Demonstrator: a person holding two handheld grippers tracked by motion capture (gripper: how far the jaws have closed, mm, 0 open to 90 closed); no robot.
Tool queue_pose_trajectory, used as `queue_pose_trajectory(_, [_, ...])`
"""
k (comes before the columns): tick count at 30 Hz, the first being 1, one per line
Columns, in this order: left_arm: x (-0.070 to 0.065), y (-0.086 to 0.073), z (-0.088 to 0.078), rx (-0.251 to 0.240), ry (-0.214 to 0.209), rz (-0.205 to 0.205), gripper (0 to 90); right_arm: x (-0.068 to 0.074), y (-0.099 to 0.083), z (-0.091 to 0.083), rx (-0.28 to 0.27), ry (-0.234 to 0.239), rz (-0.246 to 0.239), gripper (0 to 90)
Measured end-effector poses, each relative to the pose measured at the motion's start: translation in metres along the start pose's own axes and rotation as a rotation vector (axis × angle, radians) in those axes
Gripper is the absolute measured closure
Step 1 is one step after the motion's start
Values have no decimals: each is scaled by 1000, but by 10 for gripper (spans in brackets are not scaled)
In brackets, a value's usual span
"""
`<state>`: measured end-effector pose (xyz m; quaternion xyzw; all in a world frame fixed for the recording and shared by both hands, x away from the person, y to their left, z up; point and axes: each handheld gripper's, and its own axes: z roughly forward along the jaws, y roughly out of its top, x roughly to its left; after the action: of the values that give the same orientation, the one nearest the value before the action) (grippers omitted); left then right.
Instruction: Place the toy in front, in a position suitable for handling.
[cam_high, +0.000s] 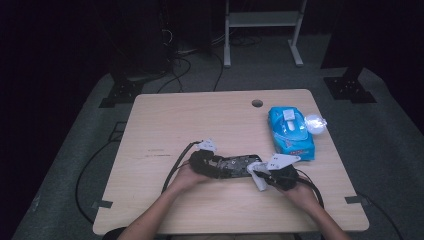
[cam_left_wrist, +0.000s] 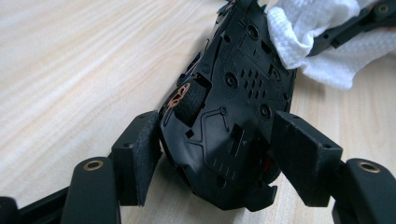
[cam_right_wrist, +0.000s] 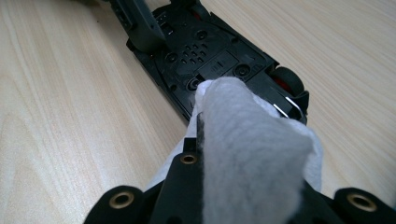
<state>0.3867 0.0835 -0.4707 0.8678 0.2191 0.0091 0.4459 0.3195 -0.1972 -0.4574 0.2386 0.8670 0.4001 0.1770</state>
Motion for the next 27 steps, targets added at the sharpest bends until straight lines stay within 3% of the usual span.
queue_pose_trajectory(6, [-18, 0, -1, -18, 116, 156, 340, 0, -3, -1, 4, 3, 8, 849])
queue_pose_trajectory(10, [-24, 0, -2, -24, 163, 227, 365, -2, -4, 0, 15, -5, 15, 849])
queue_pose_trajectory(14, [-25, 0, -6, -73, 175, 247, 471, -5, -5, 2, 29, -8, 32, 848])
queue_pose_trajectory(17, [-28, -3, 1, -36, 153, 269, 487, -4, -6, 7, 59, -7, 29, 846])
queue_pose_trajectory(20, [-32, -2, 5, -39, 145, 288, 505, -4, -8, 14, 103, -5, 32, 845])
queue_pose_trajectory(27, [-29, -1, 7, -48, 116, 267, 631, -8, -3, 1, 22, 20, 83, 843])
